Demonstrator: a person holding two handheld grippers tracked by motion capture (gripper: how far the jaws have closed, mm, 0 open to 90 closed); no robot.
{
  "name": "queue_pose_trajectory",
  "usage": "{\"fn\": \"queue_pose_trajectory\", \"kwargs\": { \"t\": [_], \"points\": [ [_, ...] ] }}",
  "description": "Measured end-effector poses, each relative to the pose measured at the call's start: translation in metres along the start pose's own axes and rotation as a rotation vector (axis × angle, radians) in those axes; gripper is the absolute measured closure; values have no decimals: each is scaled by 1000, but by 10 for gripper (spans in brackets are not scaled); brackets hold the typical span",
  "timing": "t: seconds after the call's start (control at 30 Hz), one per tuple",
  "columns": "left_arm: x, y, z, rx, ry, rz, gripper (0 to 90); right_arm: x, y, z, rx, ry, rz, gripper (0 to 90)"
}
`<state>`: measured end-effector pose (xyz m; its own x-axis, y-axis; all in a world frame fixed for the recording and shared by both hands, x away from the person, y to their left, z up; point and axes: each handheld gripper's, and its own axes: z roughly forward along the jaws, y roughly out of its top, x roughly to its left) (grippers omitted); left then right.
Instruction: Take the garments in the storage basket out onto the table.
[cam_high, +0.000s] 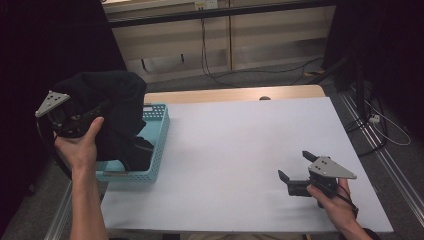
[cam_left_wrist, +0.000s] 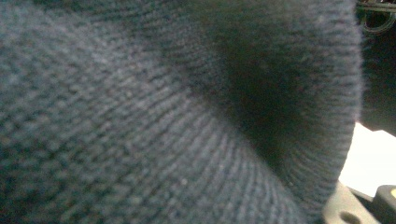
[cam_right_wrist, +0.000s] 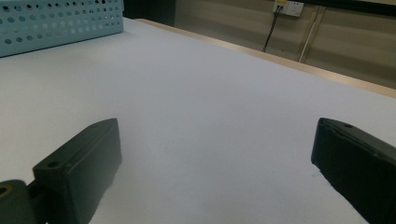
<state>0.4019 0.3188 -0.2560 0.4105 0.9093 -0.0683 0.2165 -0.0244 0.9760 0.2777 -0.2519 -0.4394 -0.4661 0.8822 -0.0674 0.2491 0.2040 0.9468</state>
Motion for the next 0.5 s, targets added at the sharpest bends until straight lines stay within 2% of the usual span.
{"fn": "queue_pose_trajectory", "kwargs": {
  "t": [0.3,0.5],
  "points": [
    [-5,22,-11,-52,-4,29,656,1,0,2,4,-1,-1,10],
    [-9,32,-19,-86,-19,25,655,1,0,1,4,3,-2,10]
  ]
}}
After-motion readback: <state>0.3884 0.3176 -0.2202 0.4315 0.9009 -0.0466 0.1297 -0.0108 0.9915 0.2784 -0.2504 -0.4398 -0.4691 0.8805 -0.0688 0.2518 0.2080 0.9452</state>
